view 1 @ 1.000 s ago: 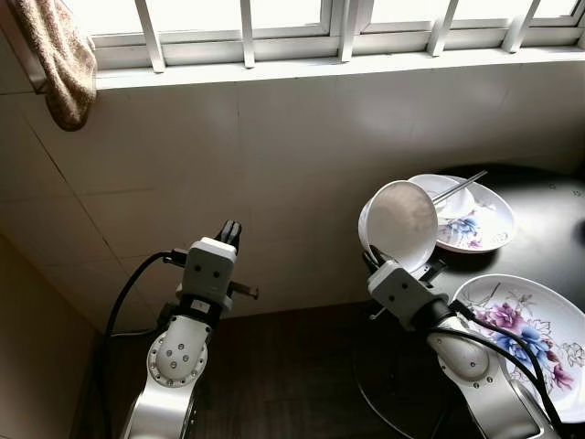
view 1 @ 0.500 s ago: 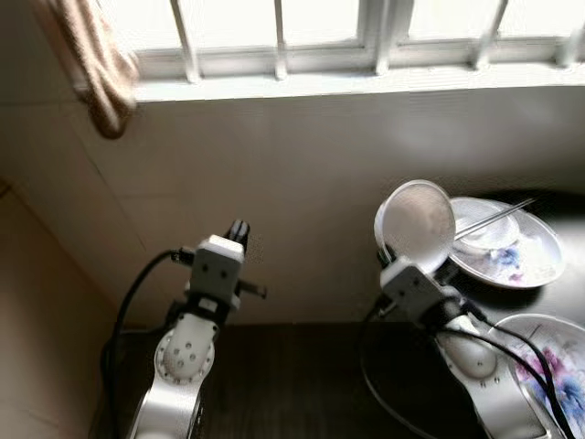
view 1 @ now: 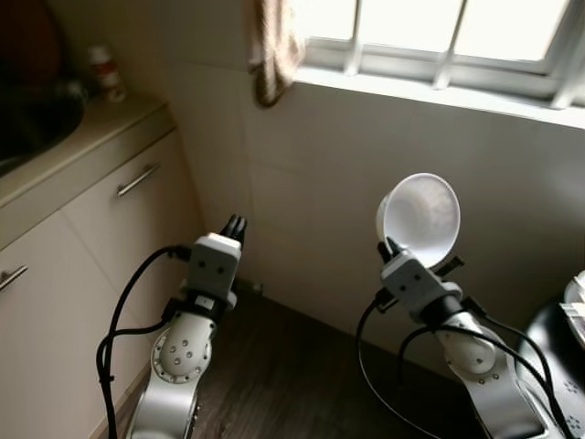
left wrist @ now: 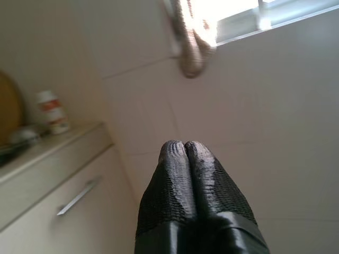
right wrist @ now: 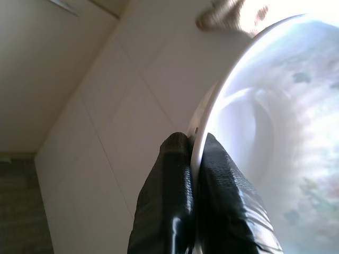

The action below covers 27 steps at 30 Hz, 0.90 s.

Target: Kitchen organization

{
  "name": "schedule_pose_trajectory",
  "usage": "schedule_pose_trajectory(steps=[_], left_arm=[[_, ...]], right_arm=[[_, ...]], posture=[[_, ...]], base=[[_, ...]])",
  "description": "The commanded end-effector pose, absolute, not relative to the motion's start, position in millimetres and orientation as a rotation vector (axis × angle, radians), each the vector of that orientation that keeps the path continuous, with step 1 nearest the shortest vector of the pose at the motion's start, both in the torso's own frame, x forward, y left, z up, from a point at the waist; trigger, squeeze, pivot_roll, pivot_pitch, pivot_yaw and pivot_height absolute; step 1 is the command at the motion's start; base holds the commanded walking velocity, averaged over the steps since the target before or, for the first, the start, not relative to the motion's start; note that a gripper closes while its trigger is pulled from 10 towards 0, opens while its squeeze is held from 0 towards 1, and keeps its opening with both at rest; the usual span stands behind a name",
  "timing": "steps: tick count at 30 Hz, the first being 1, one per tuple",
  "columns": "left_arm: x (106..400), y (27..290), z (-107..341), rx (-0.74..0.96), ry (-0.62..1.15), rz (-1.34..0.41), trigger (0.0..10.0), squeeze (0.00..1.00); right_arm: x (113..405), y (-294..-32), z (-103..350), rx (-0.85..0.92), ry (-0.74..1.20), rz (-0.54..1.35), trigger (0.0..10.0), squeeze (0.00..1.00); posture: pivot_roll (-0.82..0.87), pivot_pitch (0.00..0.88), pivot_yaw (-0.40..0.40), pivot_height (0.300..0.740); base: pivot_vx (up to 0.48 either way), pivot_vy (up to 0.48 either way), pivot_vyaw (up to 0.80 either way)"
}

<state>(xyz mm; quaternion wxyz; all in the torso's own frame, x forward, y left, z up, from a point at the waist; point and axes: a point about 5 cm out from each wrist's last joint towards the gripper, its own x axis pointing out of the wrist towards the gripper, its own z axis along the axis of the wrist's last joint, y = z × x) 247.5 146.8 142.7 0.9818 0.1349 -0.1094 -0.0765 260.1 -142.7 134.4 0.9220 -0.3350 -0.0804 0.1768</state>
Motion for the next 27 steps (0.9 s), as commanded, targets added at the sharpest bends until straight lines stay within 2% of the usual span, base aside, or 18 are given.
schedule_pose_trajectory(steps=[1, 17, 27], left_arm=[[247.3, 138.5, 146.0, 0.247, -0.242, -0.178, 10.0, 0.0], [246.9, 137.5, 150.4, 0.237, -0.266, -0.177, 10.0, 0.0], [247.5, 138.3, 153.8, 0.237, -0.285, -0.17, 10.0, 0.0]], right_arm=[[260.3, -150.3, 136.0, -0.713, -0.16, 0.338, 0.0, 0.0], [262.8, -147.6, 140.3, -0.714, -0.191, 0.333, 0.0, 0.0], [267.6, -153.5, 152.0, -0.676, -0.239, 0.245, 0.0, 0.0]], posture=[[0.07, 0.0, -0.023, 0.74], [0.07, 0.0, -0.025, 0.74], [0.07, 0.0, -0.025, 0.74]], base=[[0.0, 0.0, 0.8], [0.266, 0.0, 0.8], [0.198, 0.0, 0.8]])
